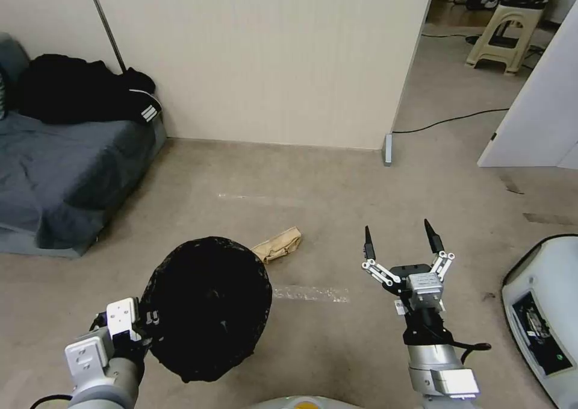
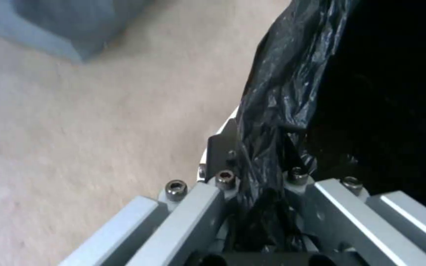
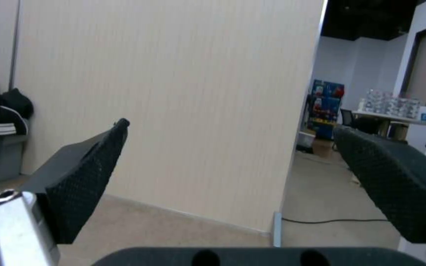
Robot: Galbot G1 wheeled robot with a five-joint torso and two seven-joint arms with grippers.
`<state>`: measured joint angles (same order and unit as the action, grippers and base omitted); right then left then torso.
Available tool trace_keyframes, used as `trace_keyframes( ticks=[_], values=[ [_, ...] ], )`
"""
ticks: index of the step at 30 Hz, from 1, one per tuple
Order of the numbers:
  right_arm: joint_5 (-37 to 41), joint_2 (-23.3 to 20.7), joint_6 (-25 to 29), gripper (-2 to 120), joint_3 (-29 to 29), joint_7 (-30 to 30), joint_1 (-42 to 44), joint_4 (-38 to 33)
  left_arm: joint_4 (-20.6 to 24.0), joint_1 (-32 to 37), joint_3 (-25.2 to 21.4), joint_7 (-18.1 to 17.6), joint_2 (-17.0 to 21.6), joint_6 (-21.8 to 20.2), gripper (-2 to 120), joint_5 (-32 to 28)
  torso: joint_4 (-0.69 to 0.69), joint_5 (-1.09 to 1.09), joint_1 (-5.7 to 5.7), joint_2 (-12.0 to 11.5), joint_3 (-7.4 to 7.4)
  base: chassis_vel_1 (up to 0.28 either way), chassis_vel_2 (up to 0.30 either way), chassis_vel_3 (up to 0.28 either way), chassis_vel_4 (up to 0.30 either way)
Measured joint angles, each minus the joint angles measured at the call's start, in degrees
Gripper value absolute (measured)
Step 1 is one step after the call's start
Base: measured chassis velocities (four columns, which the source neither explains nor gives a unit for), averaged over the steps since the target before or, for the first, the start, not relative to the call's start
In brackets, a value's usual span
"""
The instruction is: Pick up the trash bin, then pick up the garbage from the floor and place it into the trash bin.
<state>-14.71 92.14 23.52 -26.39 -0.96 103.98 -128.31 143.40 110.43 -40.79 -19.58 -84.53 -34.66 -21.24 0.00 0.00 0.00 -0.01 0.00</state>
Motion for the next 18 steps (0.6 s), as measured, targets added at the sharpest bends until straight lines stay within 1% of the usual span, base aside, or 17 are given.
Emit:
trace_keyframes(
  ticks=[6,18],
  values=[
    [0.1,0.0,0.2,100,0.0,0.0,0.1,0.2,0.0,0.0,0.5,0.1,-0.1,0.5,1,0.5,0.0,0.0,0.0,0.0,0.0,0.0,0.0,0.0,0.0],
    [0.4,0.0,0.2,100,0.1,0.2,0.0,0.4,-0.1,-0.1,1.0,0.0,-0.3,0.0,1,0.3,0.0,-0.01,0.0,0.0,0.0,0.0,0.0,0.0,0.0]
  ],
)
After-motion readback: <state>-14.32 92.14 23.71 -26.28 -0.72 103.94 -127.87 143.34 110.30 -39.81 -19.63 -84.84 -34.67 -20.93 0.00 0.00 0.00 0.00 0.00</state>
